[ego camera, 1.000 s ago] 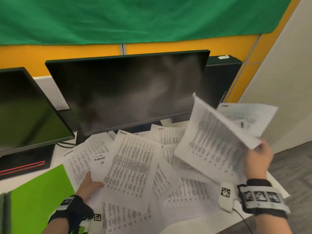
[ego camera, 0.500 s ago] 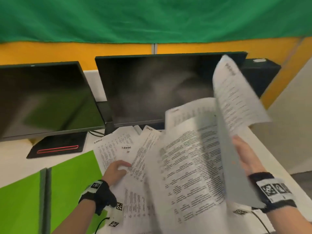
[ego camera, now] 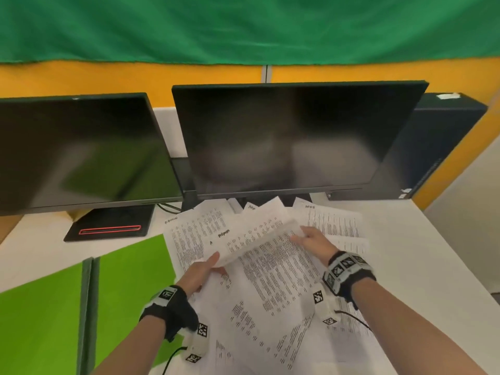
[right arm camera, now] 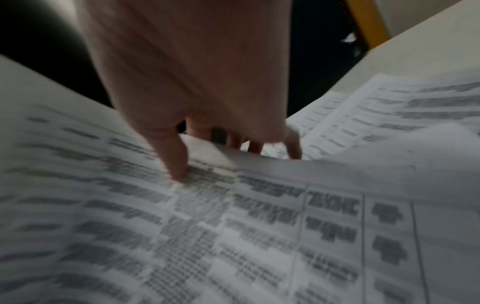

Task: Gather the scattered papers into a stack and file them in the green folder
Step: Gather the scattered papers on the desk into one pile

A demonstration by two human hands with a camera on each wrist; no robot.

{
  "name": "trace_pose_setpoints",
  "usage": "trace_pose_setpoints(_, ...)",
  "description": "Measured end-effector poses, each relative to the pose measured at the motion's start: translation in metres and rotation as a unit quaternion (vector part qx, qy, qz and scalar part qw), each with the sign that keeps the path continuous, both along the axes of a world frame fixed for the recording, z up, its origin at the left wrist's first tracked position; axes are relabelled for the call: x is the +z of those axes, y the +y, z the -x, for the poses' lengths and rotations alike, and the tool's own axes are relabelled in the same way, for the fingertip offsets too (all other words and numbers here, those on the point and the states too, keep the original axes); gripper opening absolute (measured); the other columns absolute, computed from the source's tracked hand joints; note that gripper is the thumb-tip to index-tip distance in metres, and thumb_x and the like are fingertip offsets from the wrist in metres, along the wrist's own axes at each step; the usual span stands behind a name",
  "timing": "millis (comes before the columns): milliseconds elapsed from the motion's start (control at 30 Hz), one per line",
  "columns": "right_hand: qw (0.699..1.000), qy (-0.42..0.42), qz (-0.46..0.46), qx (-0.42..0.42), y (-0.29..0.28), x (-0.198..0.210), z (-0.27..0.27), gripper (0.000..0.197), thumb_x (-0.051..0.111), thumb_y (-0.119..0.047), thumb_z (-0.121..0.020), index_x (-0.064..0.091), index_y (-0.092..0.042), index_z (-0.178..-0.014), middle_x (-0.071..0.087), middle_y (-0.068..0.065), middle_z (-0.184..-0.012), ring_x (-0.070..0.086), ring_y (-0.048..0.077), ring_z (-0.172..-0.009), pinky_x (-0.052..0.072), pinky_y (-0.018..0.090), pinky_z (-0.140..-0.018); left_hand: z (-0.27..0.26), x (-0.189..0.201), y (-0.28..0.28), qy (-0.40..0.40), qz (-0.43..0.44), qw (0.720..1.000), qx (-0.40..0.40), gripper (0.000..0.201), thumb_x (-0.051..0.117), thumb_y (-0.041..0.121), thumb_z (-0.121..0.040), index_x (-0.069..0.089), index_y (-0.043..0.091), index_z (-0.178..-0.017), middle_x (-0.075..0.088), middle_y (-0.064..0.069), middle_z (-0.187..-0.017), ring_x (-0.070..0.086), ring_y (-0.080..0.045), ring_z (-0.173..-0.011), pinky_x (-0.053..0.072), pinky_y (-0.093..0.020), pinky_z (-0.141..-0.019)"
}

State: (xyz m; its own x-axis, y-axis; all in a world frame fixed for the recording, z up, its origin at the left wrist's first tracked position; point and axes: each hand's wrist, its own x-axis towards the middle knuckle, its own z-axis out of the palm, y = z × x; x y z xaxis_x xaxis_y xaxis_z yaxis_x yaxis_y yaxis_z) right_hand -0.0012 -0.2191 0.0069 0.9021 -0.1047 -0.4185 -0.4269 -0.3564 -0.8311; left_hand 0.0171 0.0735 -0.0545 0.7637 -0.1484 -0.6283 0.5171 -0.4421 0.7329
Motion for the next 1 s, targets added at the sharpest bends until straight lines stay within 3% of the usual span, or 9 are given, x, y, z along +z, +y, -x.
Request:
trace_pose_setpoints(133, 0.987, -0.048, 0.001, -0.151, -0.004, 0.006, 0.004, 0.017, 0.051, -0.019, -0.092, 0.056, -0.016, -0.109, 0.057, 0.002, -0.117, 0.056, 0.024, -0.107, 0.046, 0.044, -0.097, 0.0, -0.008, -0.003, -0.083, -0.071, 0.994, 0.02, 0.037, 0.056, 0.047, -0.089, 0.078, 0.018, -0.08, 0.067, 0.007, -0.092, 0.059, -0.019, -0.099, 0.038, -0.03, -0.09)
trace_pose_setpoints(233, 0.954, 0.018, -0.032, -0.299, -0.042, -0.014, 0.035, 0.04, 0.055, -0.017, -0.082, 0.056, -0.006, -0.121, 0.062, 0.003, -0.111, 0.06, 0.03, -0.104, 0.049, 0.044, -0.094, 0.001, -0.017, -0.006, -0.113, -0.081, 0.99, 0.033, 0.029, 0.068, 0.041, -0.082, 0.076, 0.014, -0.08, 0.068, 0.005, -0.092, 0.058, -0.018, -0.1, 0.039, -0.032, -0.093)
trace_pose_setpoints(367, 0.925, 0.114, -0.037, -0.36, -0.047, -0.031, 0.095, 0.017, 0.049, -0.003, -0.087, 0.059, 0.008, -0.095, 0.063, 0.022, -0.087, 0.058, 0.028, -0.07, 0.053, 0.024, -0.061, 0.001, -0.019, -0.018, -0.166, -0.106, 0.978, 0.073, 0.028, 0.077, 0.025, -0.076, 0.064, 0.003, -0.087, 0.059, 0.001, -0.096, 0.049, -0.017, -0.093, 0.036, -0.029, -0.081)
trace_pose_setpoints(500, 0.896, 0.176, -0.093, -0.397, -0.016, -0.063, 0.119, 0.035, 0.057, 0.001, -0.083, 0.052, 0.013, -0.115, 0.064, 0.021, -0.101, 0.061, 0.03, -0.077, 0.05, 0.028, -0.058, 0.0, -0.019, -0.027, -0.169, -0.117, 0.972, 0.112, 0.037, 0.076, 0.027, -0.076, 0.049, 0.009, -0.093, 0.058, -0.005, -0.088, 0.057, -0.028, -0.086, 0.044, -0.034, -0.073)
trace_pose_setpoints(600, 0.885, 0.123, -0.134, -0.429, 0.002, -0.075, 0.106, 0.039, 0.06, 0.007, -0.079, 0.049, 0.003, -0.116, 0.06, 0.019, -0.109, 0.06, 0.033, -0.087, 0.055, 0.044, -0.08, 0.001, -0.024, -0.031, -0.167, -0.085, 0.975, 0.118, 0.054, 0.076, 0.015, -0.077, 0.04, 0.012, -0.117, 0.057, -0.01, -0.1, 0.06, -0.036, -0.098, 0.05, -0.041, -0.084)
trace_pose_setpoints(667, 0.899, 0.096, -0.076, -0.421, 0.013, -0.069, 0.092, 0.026, 0.05, 0.009, -0.085, 0.055, 0.0, -0.11, 0.059, 0.021, -0.117, 0.059, 0.028, -0.088, 0.052, 0.039, -0.085, 0.003, -0.025, -0.029, -0.162, -0.056, 0.979, 0.106, 0.079, 0.073, 0.006, -0.078, 0.025, 0.014, -0.141, 0.056, -0.01, -0.115, 0.057, -0.034, -0.111, 0.046, -0.042, -0.097)
trace_pose_setpoints(767, 0.924, 0.084, 0.083, -0.363, 0.022, -0.066, 0.068, 0.054, 0.045, 0.004, -0.089, 0.038, -0.008, -0.14, 0.038, 0.018, -0.136, 0.05, 0.026, -0.101, 0.05, 0.037, -0.089, 0.004, -0.027, -0.015, -0.149, -0.02, 0.987, 0.057, 0.098, 0.07, 0.002, -0.08, 0.005, 0.019, -0.152, 0.045, 0.001, -0.133, 0.044, -0.022, -0.126, 0.033, -0.043, -0.112)
trace_pose_setpoints(900, 0.93, 0.105, 0.3, -0.185, 0.02, -0.07, 0.052, 0.044, 0.043, -0.017, -0.091, 0.048, -0.024, -0.134, 0.036, 0.013, -0.135, 0.038, 0.028, -0.121, 0.034, 0.047, -0.104, 0.004, -0.033, 0.012, -0.137, -0.023, 0.99, -0.02, 0.079, 0.066, 0.017, -0.077, 0.026, 0.039, -0.142, 0.043, 0.001, -0.147, 0.043, -0.028, -0.134, 0.034, -0.051, -0.111)
trace_pose_setpoints(1000, 0.932, 0.096, 0.336, -0.096, 0.026, -0.073, 0.046, 0.038, 0.04, -0.026, -0.093, 0.053, -0.032, -0.128, 0.041, 0.008, -0.136, 0.038, 0.026, -0.124, 0.026, 0.049, -0.107, 0.006, -0.025, 0.011, -0.124, -0.011, 0.992, 0.032, 0.064, 0.05, 0.005, -0.091, 0.026, 0.02, -0.148, 0.035, 0.006, -0.143, 0.031, -0.026, -0.14, 0.025, -0.041, -0.116)
